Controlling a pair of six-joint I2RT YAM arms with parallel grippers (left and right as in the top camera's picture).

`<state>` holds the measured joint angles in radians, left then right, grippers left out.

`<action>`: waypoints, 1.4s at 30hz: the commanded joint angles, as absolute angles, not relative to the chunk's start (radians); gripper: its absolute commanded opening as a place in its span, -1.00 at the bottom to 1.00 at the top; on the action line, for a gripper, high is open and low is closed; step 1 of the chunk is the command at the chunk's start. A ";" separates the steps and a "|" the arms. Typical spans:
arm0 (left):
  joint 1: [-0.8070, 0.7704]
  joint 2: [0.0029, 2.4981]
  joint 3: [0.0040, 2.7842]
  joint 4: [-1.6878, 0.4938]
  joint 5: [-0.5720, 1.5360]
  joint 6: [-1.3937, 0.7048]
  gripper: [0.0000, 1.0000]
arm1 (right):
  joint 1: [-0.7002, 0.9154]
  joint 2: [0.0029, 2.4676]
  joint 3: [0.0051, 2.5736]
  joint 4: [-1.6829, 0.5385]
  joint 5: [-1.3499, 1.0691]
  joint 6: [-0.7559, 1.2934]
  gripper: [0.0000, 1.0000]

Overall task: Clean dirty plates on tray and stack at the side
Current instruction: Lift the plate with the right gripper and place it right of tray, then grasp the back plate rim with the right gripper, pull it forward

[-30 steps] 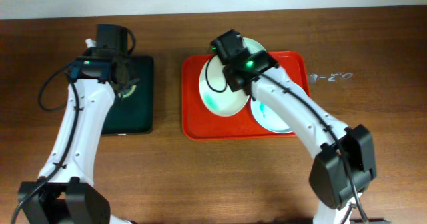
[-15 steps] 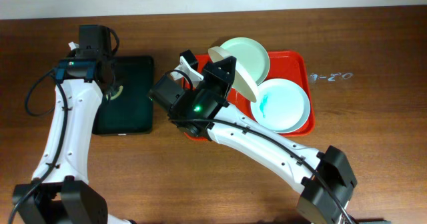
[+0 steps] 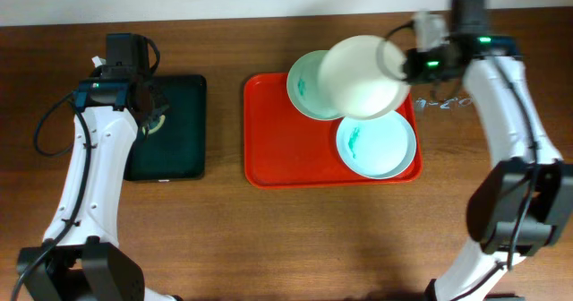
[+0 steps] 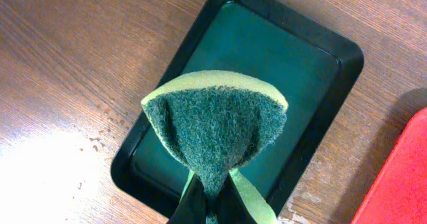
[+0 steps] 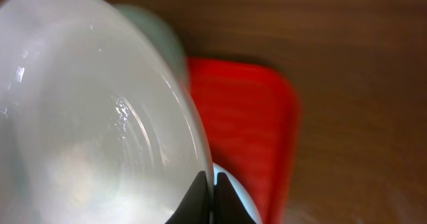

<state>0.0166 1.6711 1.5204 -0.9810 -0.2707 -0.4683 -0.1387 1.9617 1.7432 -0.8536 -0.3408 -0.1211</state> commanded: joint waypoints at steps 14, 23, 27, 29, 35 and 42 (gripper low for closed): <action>0.021 1.663 1.517 -0.970 -0.287 -0.477 -1.00 | -0.620 2.251 1.752 -0.815 -0.303 0.140 0.11; 0.021 1.663 1.517 -0.970 -0.283 -0.478 -1.00 | -0.443 1.961 1.813 -0.791 -0.315 0.132 0.37; 0.021 1.663 1.517 -0.958 -0.283 -0.478 -1.00 | -0.150 1.999 1.806 -0.717 -0.320 -0.156 0.43; 0.021 1.663 1.517 -0.958 -0.283 -0.477 -1.00 | -0.046 2.046 1.805 -0.700 -0.208 -0.209 0.46; 0.021 1.663 1.517 -0.957 -0.283 -0.478 -1.00 | 0.102 2.232 1.805 -0.593 -0.126 -0.202 0.36; 0.021 1.689 1.517 -0.953 -0.282 -0.478 -1.00 | 0.152 2.300 1.805 -0.566 -0.130 -0.202 0.19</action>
<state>0.0166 1.6775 1.5204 -0.9569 -0.2703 -0.4683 0.1360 2.2837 1.8084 -0.5762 -0.1387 -0.1978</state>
